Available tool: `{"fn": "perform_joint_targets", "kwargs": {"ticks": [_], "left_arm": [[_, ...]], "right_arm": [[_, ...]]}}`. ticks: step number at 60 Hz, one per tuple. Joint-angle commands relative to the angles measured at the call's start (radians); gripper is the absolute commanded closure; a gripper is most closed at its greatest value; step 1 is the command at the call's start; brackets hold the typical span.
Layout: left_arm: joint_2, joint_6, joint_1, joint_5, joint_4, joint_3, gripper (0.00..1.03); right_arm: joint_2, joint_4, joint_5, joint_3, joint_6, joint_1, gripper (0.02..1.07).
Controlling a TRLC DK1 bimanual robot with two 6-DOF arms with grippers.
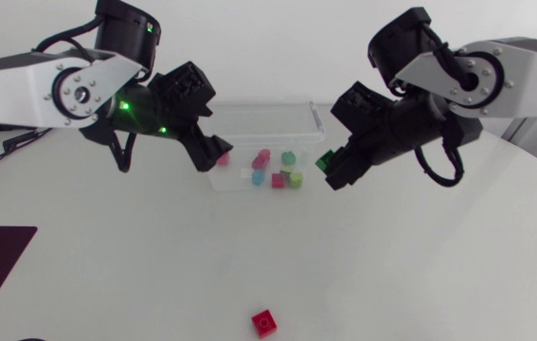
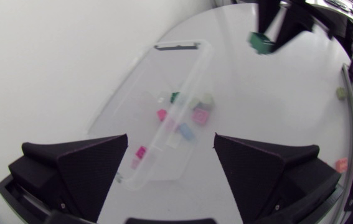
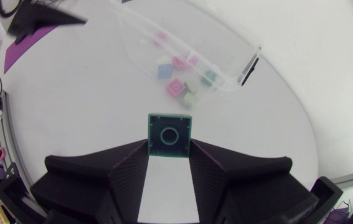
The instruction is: Pick up the duplo bricks and place them in the container
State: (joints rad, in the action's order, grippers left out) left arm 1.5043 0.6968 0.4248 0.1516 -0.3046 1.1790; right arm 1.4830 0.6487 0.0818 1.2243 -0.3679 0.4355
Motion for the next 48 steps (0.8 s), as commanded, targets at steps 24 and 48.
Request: {"fn": "perform_joint_targets", "kwargs": {"ticks": [24, 48], "left_arm": [[-0.059, -0.011, 0.218, 0.019, -0.105, -0.266, 0.06], [0.051, -0.115, 0.336, 0.016, -0.146, -0.275, 0.06]], "right_arm": [[0.301, -0.142, 0.004, 0.342, -0.003, -0.029, 0.71], [0.579, -0.219, -0.002, 0.618, -0.011, -0.075, 0.12]]}}
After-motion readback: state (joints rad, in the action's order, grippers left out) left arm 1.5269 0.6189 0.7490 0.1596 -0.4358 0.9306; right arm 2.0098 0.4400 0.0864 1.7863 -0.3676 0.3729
